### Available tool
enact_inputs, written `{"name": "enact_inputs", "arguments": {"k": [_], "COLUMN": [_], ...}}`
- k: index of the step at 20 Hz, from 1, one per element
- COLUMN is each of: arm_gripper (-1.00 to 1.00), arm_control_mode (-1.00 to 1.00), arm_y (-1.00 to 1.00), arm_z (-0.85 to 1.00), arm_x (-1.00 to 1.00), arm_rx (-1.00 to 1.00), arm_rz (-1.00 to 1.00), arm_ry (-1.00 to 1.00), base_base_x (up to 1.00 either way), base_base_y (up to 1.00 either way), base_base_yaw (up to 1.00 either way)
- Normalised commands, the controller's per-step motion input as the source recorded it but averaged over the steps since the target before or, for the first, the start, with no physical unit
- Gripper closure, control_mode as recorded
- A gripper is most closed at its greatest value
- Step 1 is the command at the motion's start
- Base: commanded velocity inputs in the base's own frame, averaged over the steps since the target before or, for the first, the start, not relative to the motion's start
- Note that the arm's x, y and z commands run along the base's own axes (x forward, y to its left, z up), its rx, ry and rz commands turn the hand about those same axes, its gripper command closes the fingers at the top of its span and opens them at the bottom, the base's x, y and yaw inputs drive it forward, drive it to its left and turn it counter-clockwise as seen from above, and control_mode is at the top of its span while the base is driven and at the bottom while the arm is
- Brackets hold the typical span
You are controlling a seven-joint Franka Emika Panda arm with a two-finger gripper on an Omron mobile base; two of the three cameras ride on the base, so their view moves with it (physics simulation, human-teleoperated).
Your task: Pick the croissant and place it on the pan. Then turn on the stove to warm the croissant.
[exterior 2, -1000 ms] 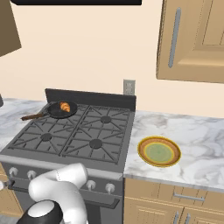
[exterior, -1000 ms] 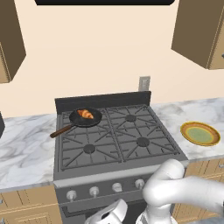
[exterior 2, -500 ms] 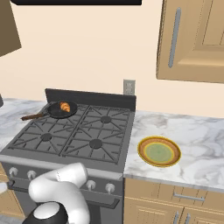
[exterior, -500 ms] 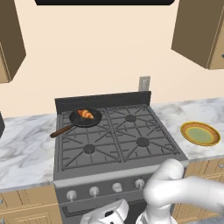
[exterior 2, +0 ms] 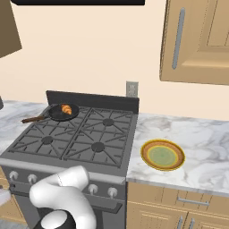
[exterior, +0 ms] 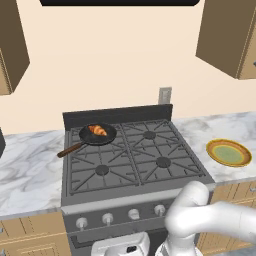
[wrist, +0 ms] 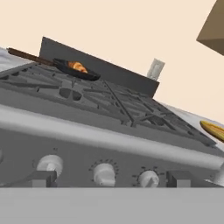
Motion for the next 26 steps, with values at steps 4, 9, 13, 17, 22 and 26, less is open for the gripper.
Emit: {"name": "enact_inputs", "arguments": {"k": [4, 9, 13, 17, 22, 26], "arm_gripper": [-1.0, -1.0, -1.0, -1.0, -1.0, -1.0], "arm_control_mode": [-1.0, -1.0, -1.0, -1.0, -1.0, -1.0], "arm_y": [0.0, 0.0, -0.01, -0.02, 0.0, 0.0], "arm_z": [0.0, 0.0, 0.0, 0.0, 0.0, -0.06], "arm_x": [0.0, 0.03, 0.04, 0.17, 0.23, 0.19], "arm_rx": [0.13, 0.09, 0.01, 0.0, 0.0, 0.0], "arm_rz": [0.0, 0.0, 0.0, 0.0, 0.0, 0.0], "arm_ry": [-0.08, -0.03, 0.0, 0.0, 0.0, 0.0], "base_base_x": [0.0, 0.0, 0.0, 0.0, 0.0, 0.0], "base_base_y": [0.0, 0.0, 0.0, 0.0, 0.0, 0.0], "base_base_yaw": [0.0, 0.0, 0.0, 0.0, 0.0, 0.0]}}
